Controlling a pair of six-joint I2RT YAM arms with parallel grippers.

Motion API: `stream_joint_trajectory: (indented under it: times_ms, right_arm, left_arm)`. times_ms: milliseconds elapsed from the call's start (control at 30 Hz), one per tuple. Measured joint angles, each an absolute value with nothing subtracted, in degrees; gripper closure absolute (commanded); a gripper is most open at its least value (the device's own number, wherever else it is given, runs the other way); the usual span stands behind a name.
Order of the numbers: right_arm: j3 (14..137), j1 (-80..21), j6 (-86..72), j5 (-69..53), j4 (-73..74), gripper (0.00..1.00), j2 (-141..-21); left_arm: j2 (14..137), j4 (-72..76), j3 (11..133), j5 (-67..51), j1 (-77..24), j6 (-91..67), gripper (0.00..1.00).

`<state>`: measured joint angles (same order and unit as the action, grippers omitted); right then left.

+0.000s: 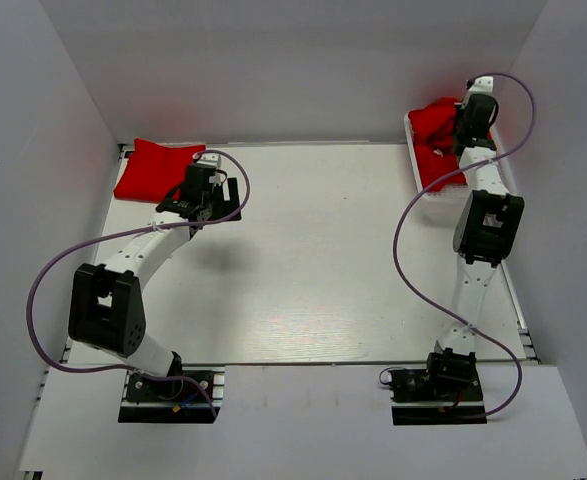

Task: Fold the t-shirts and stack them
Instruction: Grab crumpled tshirt from bin with the right arm, then move the tshirt to the center of the board

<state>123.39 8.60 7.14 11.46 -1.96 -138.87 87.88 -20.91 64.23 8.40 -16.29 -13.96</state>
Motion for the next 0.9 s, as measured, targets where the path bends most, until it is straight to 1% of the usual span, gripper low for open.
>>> stream_joint_trajectory:
  times_ms: [167, 267, 367, 467, 733, 900]
  right_arm:
    - [122.5, 8.9, 7.6, 8.2, -1.9, 1.00, -129.7]
    - [119.3, 8.9, 7.7, 4.8, -2.4, 1.00, -121.0]
    - [117.2, 8.5, 7.2, -0.8, -2.9, 1.00, -112.8]
    - [117.2, 7.5, 6.6, -7.8, -2.2, 1.00, -107.6]
    - [115.3, 0.4, 2.9, -28.5, 3.6, 1.00, -100.8]
    - [114.4, -5.0, -2.3, -41.6, 3.9, 1.00, -100.3]
  left_arm:
    - [87.7, -20.9, 64.2, 7.0, -16.3, -14.0, 0.00]
    - [86.8, -20.9, 64.1, 6.2, -16.3, -14.3, 0.00]
    - [84.7, -20.9, 63.3, 5.7, -16.3, -15.0, 0.00]
    - [81.6, -21.1, 61.5, 5.2, -16.3, -15.8, 0.00]
    - [70.5, -22.2, 55.7, 5.5, -16.4, -18.4, 0.00]
    - [64.5, -23.6, 53.7, 6.8, -16.4, -20.0, 0.00]
